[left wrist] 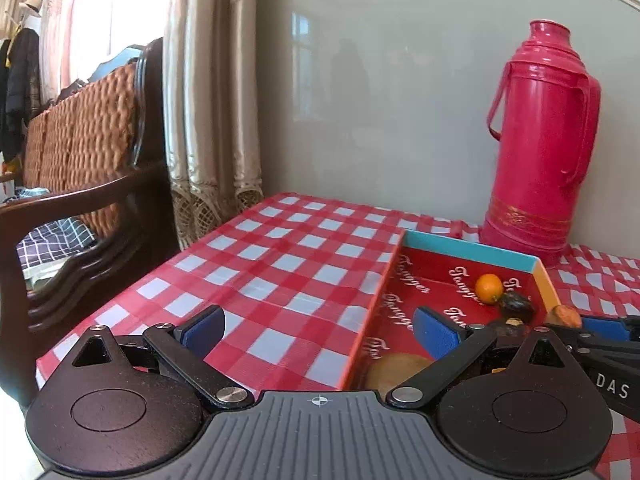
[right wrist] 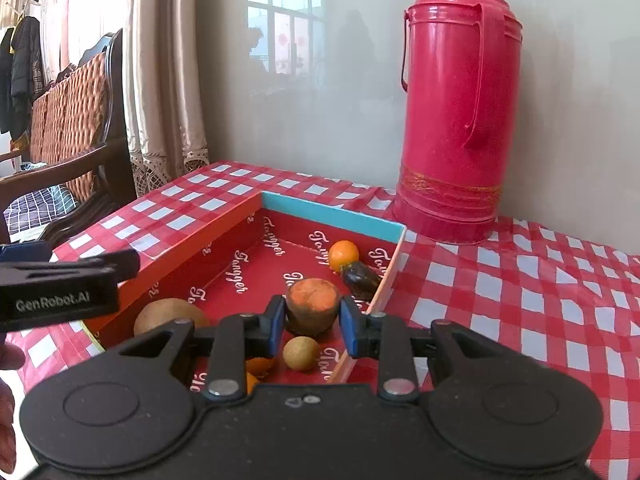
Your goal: Organize fruits
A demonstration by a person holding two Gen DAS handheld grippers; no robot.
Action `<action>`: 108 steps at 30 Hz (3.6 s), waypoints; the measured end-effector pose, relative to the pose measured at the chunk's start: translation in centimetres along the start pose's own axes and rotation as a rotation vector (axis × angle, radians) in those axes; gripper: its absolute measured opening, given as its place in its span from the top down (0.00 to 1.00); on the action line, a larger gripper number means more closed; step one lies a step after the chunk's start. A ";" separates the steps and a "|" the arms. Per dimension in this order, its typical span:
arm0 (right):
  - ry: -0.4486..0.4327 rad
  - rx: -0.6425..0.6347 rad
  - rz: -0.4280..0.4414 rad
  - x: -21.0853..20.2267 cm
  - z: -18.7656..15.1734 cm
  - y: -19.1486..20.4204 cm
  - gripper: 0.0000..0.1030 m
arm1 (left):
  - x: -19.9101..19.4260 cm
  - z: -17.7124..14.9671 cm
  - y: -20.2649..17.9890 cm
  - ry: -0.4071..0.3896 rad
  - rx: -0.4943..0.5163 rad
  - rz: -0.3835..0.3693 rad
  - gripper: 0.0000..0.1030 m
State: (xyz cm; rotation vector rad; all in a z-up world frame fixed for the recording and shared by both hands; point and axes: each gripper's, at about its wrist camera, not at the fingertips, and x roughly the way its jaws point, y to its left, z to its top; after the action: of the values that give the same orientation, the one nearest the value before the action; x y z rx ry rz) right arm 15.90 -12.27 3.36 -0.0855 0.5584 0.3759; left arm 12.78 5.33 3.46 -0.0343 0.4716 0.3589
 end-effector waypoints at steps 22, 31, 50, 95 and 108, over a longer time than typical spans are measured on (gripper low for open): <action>-0.160 0.133 -0.240 -19.2 -7.4 -7.4 0.06 | -13.4 -3.9 -4.5 -0.056 0.062 -0.235 0.00; -0.181 0.076 -0.351 -20.8 -12.9 -6.4 0.06 | -15.4 -8.6 -3.1 -0.108 0.074 -0.207 0.00; -0.220 0.090 -0.324 -19.2 -13.3 -5.0 0.06 | -15.3 -9.4 -2.5 -0.135 0.045 -0.215 0.00; -0.193 0.092 -0.327 -18.5 -13.5 -5.0 0.06 | -15.4 -9.4 -3.0 -0.131 0.059 -0.210 0.00; -0.194 0.091 -0.328 -18.5 -13.5 -5.0 0.06 | -15.4 -9.4 -2.9 -0.133 0.056 -0.206 0.00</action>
State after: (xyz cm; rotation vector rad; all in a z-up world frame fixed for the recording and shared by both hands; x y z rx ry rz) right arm -3.49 -25.36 1.70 -0.0513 0.3600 0.0381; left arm -3.11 -3.54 1.82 -0.0043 0.3430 0.1442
